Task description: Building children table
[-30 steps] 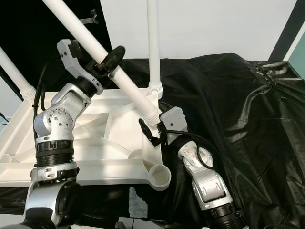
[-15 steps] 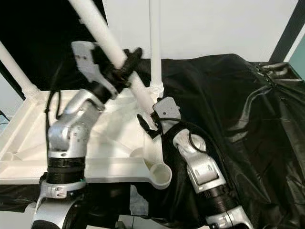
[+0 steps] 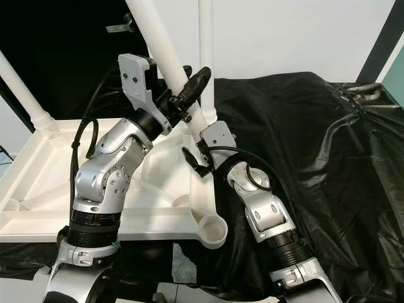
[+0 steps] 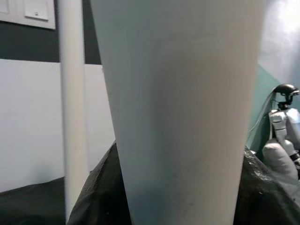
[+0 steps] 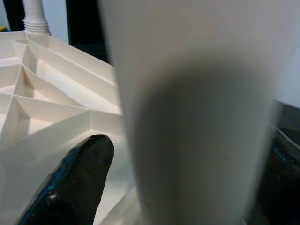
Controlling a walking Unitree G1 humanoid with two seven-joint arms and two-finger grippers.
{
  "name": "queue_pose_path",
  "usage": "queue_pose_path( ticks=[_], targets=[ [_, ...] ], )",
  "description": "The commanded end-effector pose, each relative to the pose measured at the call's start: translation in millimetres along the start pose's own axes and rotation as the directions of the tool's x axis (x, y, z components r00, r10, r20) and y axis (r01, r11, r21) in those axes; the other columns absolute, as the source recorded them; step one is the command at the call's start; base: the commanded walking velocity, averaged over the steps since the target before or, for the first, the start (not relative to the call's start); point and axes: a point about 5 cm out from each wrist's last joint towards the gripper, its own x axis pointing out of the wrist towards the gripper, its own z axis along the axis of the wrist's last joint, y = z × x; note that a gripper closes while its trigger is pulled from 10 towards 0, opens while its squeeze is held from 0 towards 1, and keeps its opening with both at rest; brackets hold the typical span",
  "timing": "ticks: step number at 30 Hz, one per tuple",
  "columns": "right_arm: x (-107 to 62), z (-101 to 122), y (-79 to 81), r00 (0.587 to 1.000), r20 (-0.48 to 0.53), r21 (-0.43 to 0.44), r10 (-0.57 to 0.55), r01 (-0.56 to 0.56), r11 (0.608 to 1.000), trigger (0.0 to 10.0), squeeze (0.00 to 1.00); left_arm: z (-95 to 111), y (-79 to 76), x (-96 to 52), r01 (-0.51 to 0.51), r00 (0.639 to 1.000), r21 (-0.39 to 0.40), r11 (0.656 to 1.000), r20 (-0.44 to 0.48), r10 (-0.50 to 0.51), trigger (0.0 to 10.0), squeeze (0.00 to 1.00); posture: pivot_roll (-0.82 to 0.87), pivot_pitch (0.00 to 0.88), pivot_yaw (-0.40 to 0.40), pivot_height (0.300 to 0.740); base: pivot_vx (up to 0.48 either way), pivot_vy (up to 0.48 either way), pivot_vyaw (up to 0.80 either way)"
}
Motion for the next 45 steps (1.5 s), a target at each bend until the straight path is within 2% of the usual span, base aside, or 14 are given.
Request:
queue_pose_path(
  ticks=[1,11,13,15,24,25,27,28,30,31,32,33,34,45],
  targets=[
    [4.1,6,1.0,0.999,0.026,-0.019,0.020,-0.020,1.000,10.0,0.00,3,-2.7,-0.3,-0.003,1.000,0.020,1.000,0.023,0.003,10.0,0.00,0.04,0.000,0.036,0.740,0.000,0.000,0.00],
    [7.0,14,2.1,0.996,0.080,-0.033,0.044,-0.041,0.999,9.9,0.00,3,-4.9,0.5,-0.006,1.000,0.023,1.000,0.026,0.005,10.0,0.00,0.04,0.000,0.029,0.740,0.000,0.000,0.00],
    [7.3,13,1.1,0.996,0.076,-0.039,0.040,-0.037,0.999,1.7,0.00,3,-4.6,0.6,-0.010,1.000,0.024,1.000,0.029,0.009,10.0,0.00,0.04,0.000,0.028,0.740,0.000,0.000,0.00],
    [7.3,13,0.4,0.997,0.074,-0.040,0.035,-0.032,0.999,0.0,0.00,4,-4.5,0.7,-0.012,0.999,0.026,1.000,0.031,0.011,10.0,0.00,0.04,0.000,0.028,0.740,0.000,0.000,0.00],
    [7.7,6,-5.9,0.999,0.037,0.001,-0.023,0.023,1.000,0.0,0.00,4,-6.3,1.9,-0.003,0.999,0.035,0.999,0.033,0.002,10.0,0.00,0.04,0.000,0.028,0.740,0.000,0.000,0.00],
    [7.8,6,-6.4,0.999,0.032,0.008,-0.031,0.031,0.999,0.0,0.00,4,-6.6,1.9,0.003,1.000,0.032,0.999,0.030,-0.004,10.0,0.61,0.04,0.000,0.028,0.740,0.000,0.000,0.00],
    [7.8,6,-6.4,0.999,0.032,0.008,-0.031,0.031,0.999,0.0,0.00,4,-6.6,1.9,0.003,1.000,0.032,0.999,0.030,-0.004,10.0,0.61,0.04,0.000,0.028,0.740,0.000,0.000,0.00],
    [7.9,5,-7.0,0.999,0.027,0.013,-0.039,0.039,0.999,0.0,0.00,3,-7.0,2.1,0.009,1.000,0.019,1.000,0.026,-0.009,10.0,1.00,0.05,0.000,0.027,0.740,0.000,0.000,0.00],
    [7.9,4,-7.6,0.998,0.020,0.023,-0.054,0.053,0.998,1.4,0.00,3,-7.2,1.9,0.016,1.000,0.010,1.000,0.027,-0.016,10.0,1.00,0.05,0.000,0.027,0.740,0.000,0.000,0.00],
    [8.1,3,-8.8,0.997,0.011,0.033,-0.072,0.072,0.997,10.0,0.00,4,-5.8,1.6,0.002,1.000,0.016,1.000,0.026,-0.003,10.0,1.00,0.05,0.000,0.026,0.740,0.000,0.000,0.00],
    [8.1,3,-8.8,0.997,0.011,0.033,-0.072,0.072,0.997,10.0,0.00,4,-5.8,1.6,0.002,1.000,0.016,1.000,0.026,-0.003,10.0,1.00,0.05,0.000,0.026,0.740,0.000,0.000,0.00],
    [8.7,1,-11.6,0.994,-0.007,0.052,-0.106,0.107,0.993,10.0,0.00,7,-2.3,0.4,-0.020,0.999,0.028,0.999,0.043,0.019,10.0,0.18,0.05,0.000,0.028,0.740,0.000,0.000,0.00],
    [8.9,0,-13.1,0.993,-0.015,0.060,-0.121,0.121,0.991,10.0,0.00,8,-0.9,0.0,-0.028,0.998,0.026,0.999,0.048,0.027,10.0,0.00,0.05,0.000,0.029,0.740,0.000,0.000,0.00],
    [7.0,-8,-22.7,0.974,-0.060,0.107,-0.217,0.222,0.969,10.0,0.00,15,12.8,-17.6,-0.072,0.996,0.114,0.991,0.067,0.065,10.0,0.00,0.07,0.000,0.035,0.740,0.000,0.000,0.00]
  ],
)
